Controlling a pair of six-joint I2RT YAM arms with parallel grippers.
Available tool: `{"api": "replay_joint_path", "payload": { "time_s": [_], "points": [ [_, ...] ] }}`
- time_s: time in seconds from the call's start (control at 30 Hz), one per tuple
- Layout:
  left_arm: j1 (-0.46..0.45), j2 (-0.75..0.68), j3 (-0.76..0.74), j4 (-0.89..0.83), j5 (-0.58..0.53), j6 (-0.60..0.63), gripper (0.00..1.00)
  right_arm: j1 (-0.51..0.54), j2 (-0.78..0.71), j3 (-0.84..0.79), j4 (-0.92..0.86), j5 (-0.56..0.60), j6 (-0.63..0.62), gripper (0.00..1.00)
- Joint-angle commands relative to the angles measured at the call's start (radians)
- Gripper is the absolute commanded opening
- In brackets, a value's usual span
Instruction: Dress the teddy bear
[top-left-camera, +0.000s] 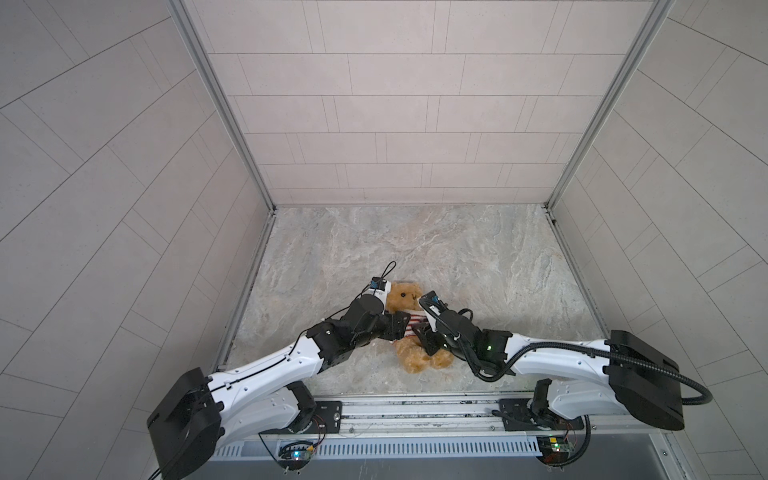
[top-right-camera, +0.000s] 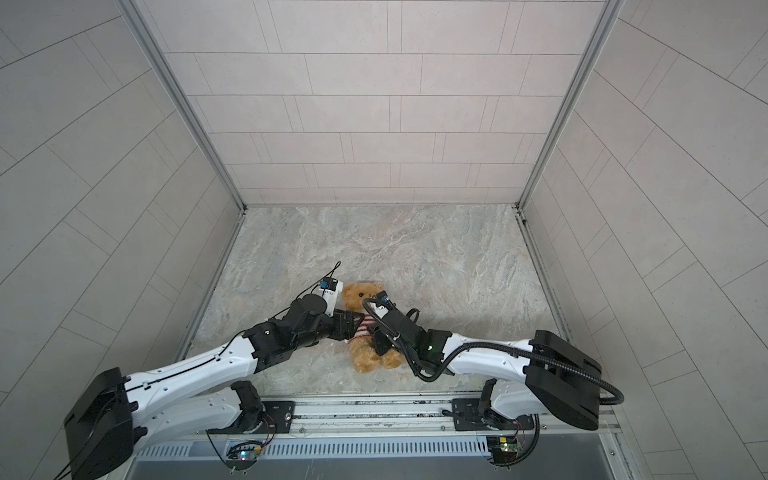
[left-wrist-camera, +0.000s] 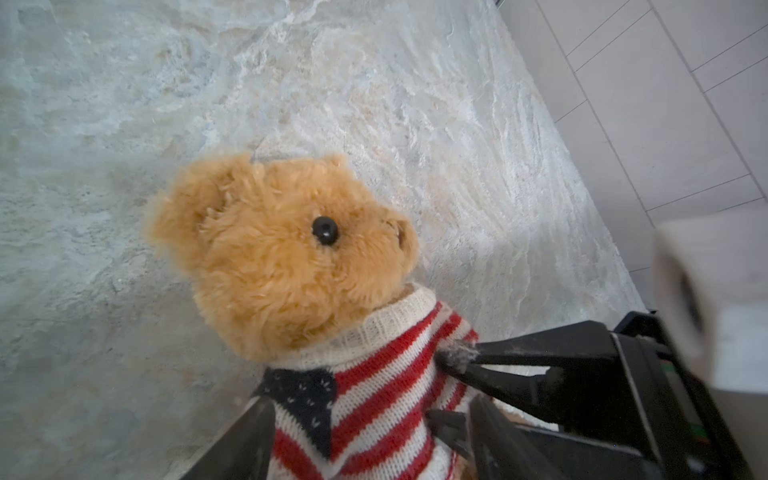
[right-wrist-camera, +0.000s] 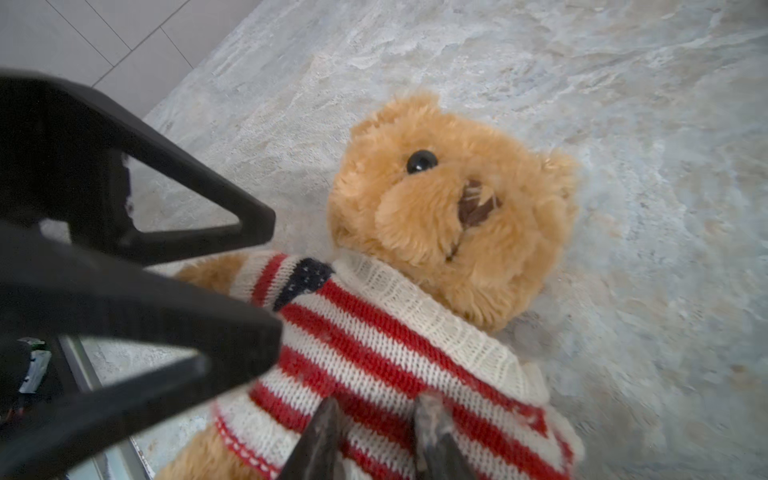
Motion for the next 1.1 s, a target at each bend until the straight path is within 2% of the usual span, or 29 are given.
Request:
{"api": "replay_joint_path", "payload": {
  "time_s": [0.0, 0.13, 0.3, 0.43, 0.53, 0.63, 0.77, 1.07],
  "points": [
    [-0.002, 0.039, -0.003, -0.037, -0.032, -0.017, 0.77, 0.013, 0.016, 0.013, 0.072, -0.010, 0.048, 0.33],
    [-0.001, 0.091, -0.029, 0.021, -0.024, -0.030, 0.76, 0.013, -0.023, 0.000, 0.070, 0.011, 0.059, 0.33],
    [-0.003, 0.121, -0.071, 0.070, -0.020, -0.030, 0.76, 0.004, -0.139, -0.033, 0.004, 0.070, 0.050, 0.35],
    [-0.003, 0.144, -0.102, 0.092, -0.026, -0.024, 0.76, -0.031, -0.229, -0.050, -0.082, 0.097, 0.041, 0.42],
    [-0.003, 0.160, -0.113, 0.091, -0.036, -0.018, 0.71, -0.100, -0.255, -0.070, -0.108, 0.027, 0.043, 0.49],
    [-0.003, 0.153, -0.125, 0.097, -0.040, -0.008, 0.66, -0.147, -0.242, -0.068, -0.146, -0.024, 0.026, 0.51],
    [-0.003, 0.117, -0.150, 0.126, -0.055, 0.010, 0.59, -0.193, -0.204, -0.090, -0.103, -0.085, 0.027, 0.53],
    [0.007, 0.078, -0.205, 0.265, -0.047, 0.045, 0.58, -0.204, -0.028, -0.092, 0.056, -0.164, 0.044, 0.53]
  ]
}}
